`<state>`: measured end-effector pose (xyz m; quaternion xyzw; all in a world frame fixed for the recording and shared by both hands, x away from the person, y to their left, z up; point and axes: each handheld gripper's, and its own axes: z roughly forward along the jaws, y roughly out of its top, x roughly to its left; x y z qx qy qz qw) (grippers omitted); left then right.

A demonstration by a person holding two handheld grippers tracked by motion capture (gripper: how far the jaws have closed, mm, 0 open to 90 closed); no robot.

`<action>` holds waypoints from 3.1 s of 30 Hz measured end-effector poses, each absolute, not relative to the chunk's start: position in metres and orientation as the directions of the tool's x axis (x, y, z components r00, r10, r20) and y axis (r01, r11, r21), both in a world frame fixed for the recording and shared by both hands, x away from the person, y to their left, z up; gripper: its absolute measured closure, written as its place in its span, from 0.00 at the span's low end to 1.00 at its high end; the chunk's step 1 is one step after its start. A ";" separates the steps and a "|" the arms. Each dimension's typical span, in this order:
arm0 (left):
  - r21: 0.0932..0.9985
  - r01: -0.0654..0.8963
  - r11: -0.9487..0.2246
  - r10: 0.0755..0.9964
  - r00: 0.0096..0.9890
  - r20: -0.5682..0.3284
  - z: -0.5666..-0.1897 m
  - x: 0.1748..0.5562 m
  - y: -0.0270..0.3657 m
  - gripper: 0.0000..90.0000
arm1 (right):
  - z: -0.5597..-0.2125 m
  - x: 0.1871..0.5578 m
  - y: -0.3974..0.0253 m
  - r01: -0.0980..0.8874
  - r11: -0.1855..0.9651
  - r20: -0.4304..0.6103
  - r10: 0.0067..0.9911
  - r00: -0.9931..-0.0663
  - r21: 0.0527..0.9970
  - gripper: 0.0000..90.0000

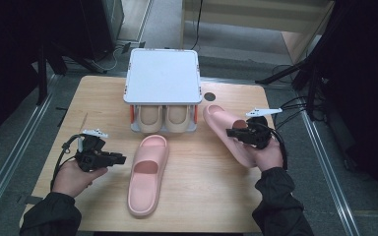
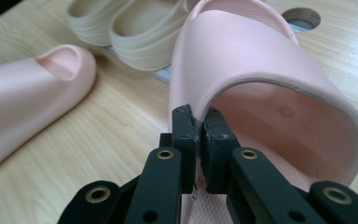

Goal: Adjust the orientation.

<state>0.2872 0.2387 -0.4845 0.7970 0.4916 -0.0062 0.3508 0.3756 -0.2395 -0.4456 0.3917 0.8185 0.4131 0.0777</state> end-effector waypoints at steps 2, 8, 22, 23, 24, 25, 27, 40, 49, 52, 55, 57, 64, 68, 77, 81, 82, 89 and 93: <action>0.545 0.792 -0.276 0.776 0.518 -0.359 -0.485 0.290 0.237 0.79 | -0.443 0.367 -0.240 0.586 0.332 0.215 0.708 -0.673 0.739 0.96; 0.543 0.788 -0.290 0.770 0.529 -0.356 -0.486 0.296 0.233 0.79 | -0.445 0.343 -0.227 0.583 0.364 0.209 0.691 -0.692 0.727 0.96; 0.561 0.757 -0.335 0.749 0.575 -0.329 -0.490 0.301 0.226 0.80 | -0.464 0.310 -0.178 0.572 0.474 0.183 0.641 -0.745 0.669 0.96; 0.559 0.759 -0.336 0.750 0.574 -0.329 -0.490 0.301 0.225 0.80 | -0.466 0.309 -0.174 0.574 0.487 0.180 0.639 -0.748 0.659 0.96; 0.554 0.760 -0.340 0.751 0.574 -0.327 -0.491 0.301 0.225 0.80 | -0.467 0.310 -0.171 0.571 0.495 0.177 0.634 -0.753 0.656 0.96; 0.551 0.760 -0.345 0.749 0.577 -0.327 -0.492 0.301 0.225 0.80 | -0.469 0.310 -0.169 0.571 0.502 0.176 0.631 -0.755 0.649 0.96; 0.546 0.763 -0.346 0.750 0.574 -0.327 -0.495 0.302 0.225 0.80 | -0.472 0.310 -0.163 0.566 0.519 0.170 0.623 -0.764 0.640 0.96; 0.526 0.760 -0.383 0.738 0.594 -0.321 -0.502 0.303 0.221 0.78 | -0.485 0.303 -0.129 0.516 0.606 0.088 0.593 -0.800 0.606 0.95; 0.529 0.752 -0.394 0.733 0.604 -0.313 -0.502 0.301 0.219 0.78 | -0.491 0.300 -0.113 0.512 0.607 0.086 0.591 -0.802 0.608 0.93; 0.530 0.751 -0.392 0.732 0.604 -0.315 -0.502 0.301 0.218 0.78 | -0.493 0.299 -0.106 0.504 0.607 0.092 0.579 -0.810 0.614 0.92; 0.528 0.752 -0.394 0.732 0.604 -0.315 -0.502 0.301 0.218 0.78 | -0.495 0.299 -0.100 0.492 0.615 0.091 0.566 -0.820 0.616 0.89; 0.529 0.753 -0.391 0.732 0.603 -0.318 -0.502 0.301 0.218 0.78 | -0.496 0.299 -0.099 0.485 0.618 0.092 0.557 -0.826 0.619 0.87; 0.530 0.753 -0.389 0.732 0.602 -0.318 -0.501 0.300 0.218 0.77 | -0.478 0.303 -0.120 0.534 0.512 0.204 0.565 -0.799 0.672 0.79; 0.530 0.755 -0.386 0.734 0.600 -0.319 -0.501 0.300 0.218 0.77 | -0.467 0.300 -0.136 0.537 0.473 0.239 0.553 -0.798 0.698 0.81; 0.528 0.755 -0.389 0.734 0.600 -0.317 -0.501 0.300 0.218 0.77 | -0.465 0.317 -0.171 0.553 0.431 0.213 0.619 -0.756 0.713 0.98; 0.528 0.755 -0.389 0.733 0.601 -0.320 -0.502 0.300 0.218 0.77 | -0.474 0.330 -0.183 0.579 0.435 0.188 0.664 -0.723 0.690 0.97; 0.528 0.755 -0.388 0.733 0.600 -0.320 -0.502 0.300 0.218 0.77 | -0.477 0.333 -0.185 0.588 0.435 0.185 0.675 -0.715 0.682 0.97; 0.524 0.759 -0.387 0.736 0.596 -0.321 -0.502 0.300 0.218 0.77 | -0.494 0.345 -0.184 0.654 0.446 0.198 0.714 -0.672 0.611 0.95; 0.523 0.759 -0.386 0.736 0.596 -0.321 -0.502 0.300 0.218 0.77 | -0.498 0.346 -0.175 0.651 0.470 0.205 0.695 -0.690 0.596 0.95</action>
